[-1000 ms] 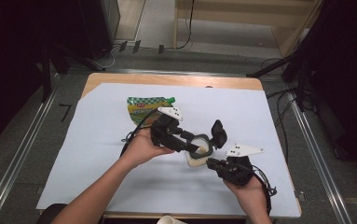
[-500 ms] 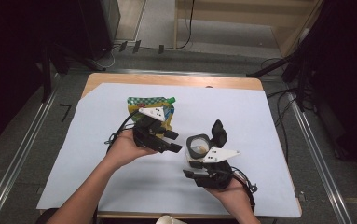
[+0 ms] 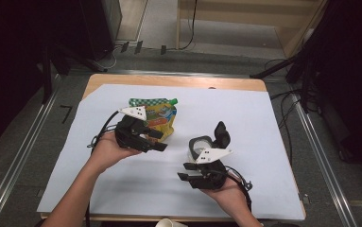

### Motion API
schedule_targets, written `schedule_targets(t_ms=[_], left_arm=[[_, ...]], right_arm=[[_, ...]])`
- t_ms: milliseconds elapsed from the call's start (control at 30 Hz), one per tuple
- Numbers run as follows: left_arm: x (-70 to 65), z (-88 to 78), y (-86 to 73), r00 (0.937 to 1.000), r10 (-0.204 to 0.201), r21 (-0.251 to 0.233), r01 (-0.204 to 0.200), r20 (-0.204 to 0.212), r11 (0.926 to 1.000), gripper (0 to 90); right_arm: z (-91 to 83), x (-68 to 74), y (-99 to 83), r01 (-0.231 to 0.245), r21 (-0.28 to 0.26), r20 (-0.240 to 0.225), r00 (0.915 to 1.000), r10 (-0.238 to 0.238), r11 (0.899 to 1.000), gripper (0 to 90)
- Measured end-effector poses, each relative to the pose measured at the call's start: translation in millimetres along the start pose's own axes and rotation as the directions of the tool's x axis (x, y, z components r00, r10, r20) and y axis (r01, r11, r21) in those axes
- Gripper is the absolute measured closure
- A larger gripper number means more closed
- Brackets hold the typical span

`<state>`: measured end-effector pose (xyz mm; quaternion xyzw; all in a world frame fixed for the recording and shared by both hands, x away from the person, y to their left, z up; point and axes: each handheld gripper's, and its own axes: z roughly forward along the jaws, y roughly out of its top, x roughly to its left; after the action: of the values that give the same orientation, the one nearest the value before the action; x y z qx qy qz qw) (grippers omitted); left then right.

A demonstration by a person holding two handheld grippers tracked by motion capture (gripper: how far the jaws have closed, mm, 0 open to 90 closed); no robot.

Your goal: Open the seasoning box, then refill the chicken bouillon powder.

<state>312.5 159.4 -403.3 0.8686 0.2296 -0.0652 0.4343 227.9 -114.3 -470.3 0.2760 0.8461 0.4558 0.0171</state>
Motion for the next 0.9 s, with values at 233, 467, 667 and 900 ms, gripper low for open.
schedule_targets(t_ms=[233,467,667,900], left_arm=[[6.9,-15.9,-6.0,0.9995,-0.031,0.007,0.031,-0.002,0.9995,44.4],[13.4,-30.6,-9.5,0.9982,-0.048,0.011,0.048,-0.037,0.9988,44.1],[23.5,-49.9,-17.4,0.996,-0.06,-0.017,0.059,-0.067,0.9981,44.1],[34.4,-61.4,-27.1,0.9902,-0.077,0.001,0.078,-0.116,0.997,44.1]], right_arm=[[1.3,-1.9,1.5,0.014,0.005,0.001,0.9999,-0.014,1.0,57.2],[1.0,-4.4,0.8,0.005,0.01,-0.008,1.0,-0.005,1.0,55.7],[1.6,-1.4,-0.3,0.017,0.01,-0.008,0.9998,-0.017,1.0,54.4],[2.9,-0.2,-0.3,0.022,0.015,-0.017,0.9996,-0.022,1.0,53.7]])
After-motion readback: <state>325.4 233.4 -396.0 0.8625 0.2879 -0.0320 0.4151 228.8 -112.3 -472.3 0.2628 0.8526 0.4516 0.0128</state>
